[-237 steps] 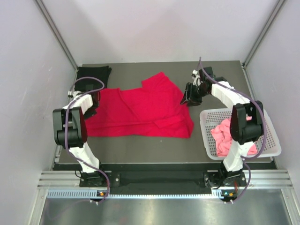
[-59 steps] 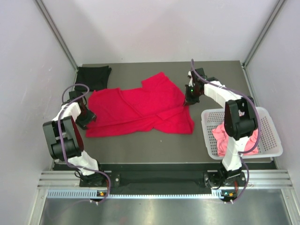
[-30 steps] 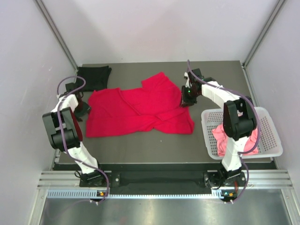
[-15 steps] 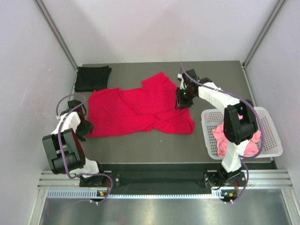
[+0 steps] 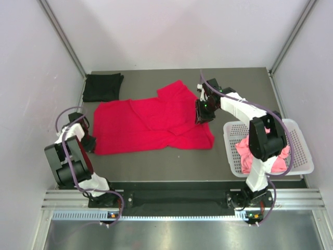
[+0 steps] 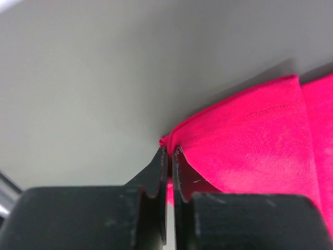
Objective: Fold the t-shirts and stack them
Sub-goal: Fold the tshirt
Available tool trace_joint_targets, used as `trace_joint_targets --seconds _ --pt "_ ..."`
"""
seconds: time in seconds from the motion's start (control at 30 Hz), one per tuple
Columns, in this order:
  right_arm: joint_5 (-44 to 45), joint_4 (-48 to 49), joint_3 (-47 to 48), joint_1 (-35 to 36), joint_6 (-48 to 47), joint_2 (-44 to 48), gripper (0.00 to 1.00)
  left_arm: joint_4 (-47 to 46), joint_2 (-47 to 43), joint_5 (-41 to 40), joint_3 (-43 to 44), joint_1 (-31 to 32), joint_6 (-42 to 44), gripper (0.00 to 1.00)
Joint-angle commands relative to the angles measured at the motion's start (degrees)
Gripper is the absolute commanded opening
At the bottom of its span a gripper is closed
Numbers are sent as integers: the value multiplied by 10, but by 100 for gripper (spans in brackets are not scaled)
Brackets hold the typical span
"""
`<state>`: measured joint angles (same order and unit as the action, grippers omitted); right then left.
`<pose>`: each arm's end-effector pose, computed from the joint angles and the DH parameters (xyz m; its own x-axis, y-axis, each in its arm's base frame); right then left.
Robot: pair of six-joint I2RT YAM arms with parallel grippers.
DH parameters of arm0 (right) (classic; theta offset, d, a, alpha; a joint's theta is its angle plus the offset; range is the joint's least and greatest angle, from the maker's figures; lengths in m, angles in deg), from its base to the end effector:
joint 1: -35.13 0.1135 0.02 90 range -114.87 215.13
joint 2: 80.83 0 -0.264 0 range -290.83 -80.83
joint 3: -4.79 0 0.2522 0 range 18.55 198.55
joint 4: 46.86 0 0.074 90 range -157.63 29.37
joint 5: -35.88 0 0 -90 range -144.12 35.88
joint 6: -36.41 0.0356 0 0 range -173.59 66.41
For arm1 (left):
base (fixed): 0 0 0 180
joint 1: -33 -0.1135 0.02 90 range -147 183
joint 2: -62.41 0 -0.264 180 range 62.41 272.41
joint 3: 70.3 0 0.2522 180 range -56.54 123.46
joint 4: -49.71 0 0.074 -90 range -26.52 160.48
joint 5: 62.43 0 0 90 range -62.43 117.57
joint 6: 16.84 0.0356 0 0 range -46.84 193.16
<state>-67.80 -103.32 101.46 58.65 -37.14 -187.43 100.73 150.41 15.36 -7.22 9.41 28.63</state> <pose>0.3518 0.1623 0.2235 -0.9402 -0.1091 -0.3227 -0.2173 0.9217 0.3212 0.2407 0.1133 0.1655 -0.3264 -0.8905 -0.3171 -0.9358 0.3516 -0.0241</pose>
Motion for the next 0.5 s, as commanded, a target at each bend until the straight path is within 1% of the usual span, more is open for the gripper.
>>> trace_joint_targets --seconds 0.0,0.03,0.07,0.13,0.23,0.33,0.43,0.47 --pt "-15 -2 5 6 -11 27 33 -17 -18 -62 9 -36 39 0" --pt "-21 0 1 6 -12 27 32 -17 -18 -73 14 -38 48 0" --pt "-29 4 -12 6 -12 32 32 -20 -18 -74 18 -39 63 0" --pt "-38 5 -30 13 -15 37 32 -23 -18 -69 17 -39 67 0" --pt "-40 -35 -34 34 -40 26 32 -34 -17 -59 3 -39 67 0" --pt "-26 -49 -52 62 -55 32 34 -39 -15 -69 -1 -41 79 0" --pt "-5 -44 -92 68 -49 51 36 -38 -17 -70 4 -43 87 0" --pt "0 -42 -100 68 -48 54 38 -38 -17 -66 5 -43 86 0"
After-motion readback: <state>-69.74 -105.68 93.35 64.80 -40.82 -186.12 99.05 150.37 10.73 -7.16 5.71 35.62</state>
